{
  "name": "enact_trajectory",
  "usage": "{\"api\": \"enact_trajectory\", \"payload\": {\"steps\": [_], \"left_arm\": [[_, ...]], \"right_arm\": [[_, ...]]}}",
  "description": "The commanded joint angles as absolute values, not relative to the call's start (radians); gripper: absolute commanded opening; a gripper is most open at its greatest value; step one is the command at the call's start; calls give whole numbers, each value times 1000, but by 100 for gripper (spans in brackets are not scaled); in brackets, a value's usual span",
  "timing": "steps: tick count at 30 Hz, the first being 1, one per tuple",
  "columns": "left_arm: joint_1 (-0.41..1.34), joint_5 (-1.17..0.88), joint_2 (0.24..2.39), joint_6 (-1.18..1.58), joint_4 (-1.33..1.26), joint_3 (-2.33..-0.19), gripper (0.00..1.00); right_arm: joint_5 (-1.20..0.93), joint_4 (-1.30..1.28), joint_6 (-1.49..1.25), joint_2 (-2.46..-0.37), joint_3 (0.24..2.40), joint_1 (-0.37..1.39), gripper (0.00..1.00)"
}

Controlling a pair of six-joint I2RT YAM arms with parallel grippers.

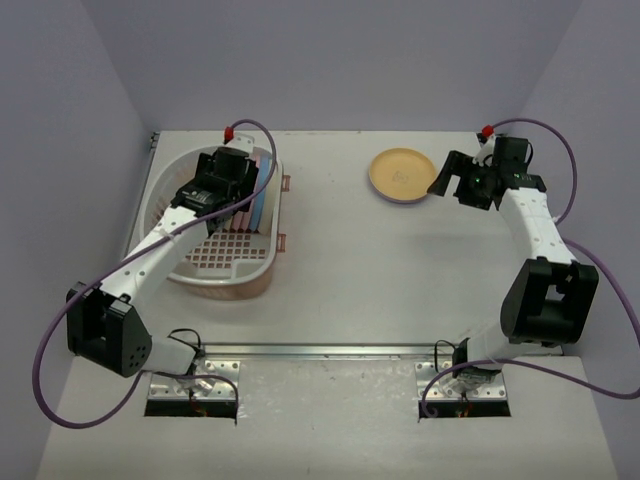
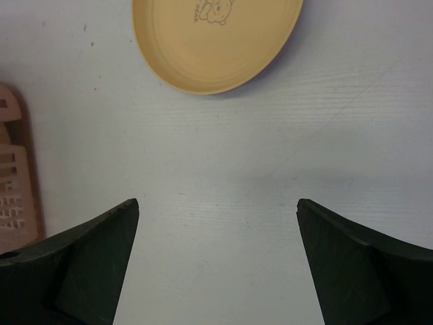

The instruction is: Unload the plates from the dish rack

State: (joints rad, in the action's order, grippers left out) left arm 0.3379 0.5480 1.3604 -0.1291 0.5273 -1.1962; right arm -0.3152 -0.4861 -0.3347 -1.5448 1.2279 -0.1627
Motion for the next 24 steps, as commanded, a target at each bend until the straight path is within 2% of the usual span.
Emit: {"api": "enact_trajectory", "payload": {"steps": [1, 4, 13, 24], "left_arm": [[347, 575, 1401, -130, 480, -1251, 72], [347, 610, 1428, -139, 459, -1250, 70], [340, 741, 1465, -169, 401, -1278, 43], [312, 768, 1492, -201, 381, -1275, 41]], "right_arm": [[-340, -449, -323, -1516, 1233, -160, 99], [-351, -451, -327, -1518, 1236, -161, 99], [-370, -454, -330, -1500, 1224, -160, 99], [-391, -451, -334, -1505, 1221, -160, 99]]}}
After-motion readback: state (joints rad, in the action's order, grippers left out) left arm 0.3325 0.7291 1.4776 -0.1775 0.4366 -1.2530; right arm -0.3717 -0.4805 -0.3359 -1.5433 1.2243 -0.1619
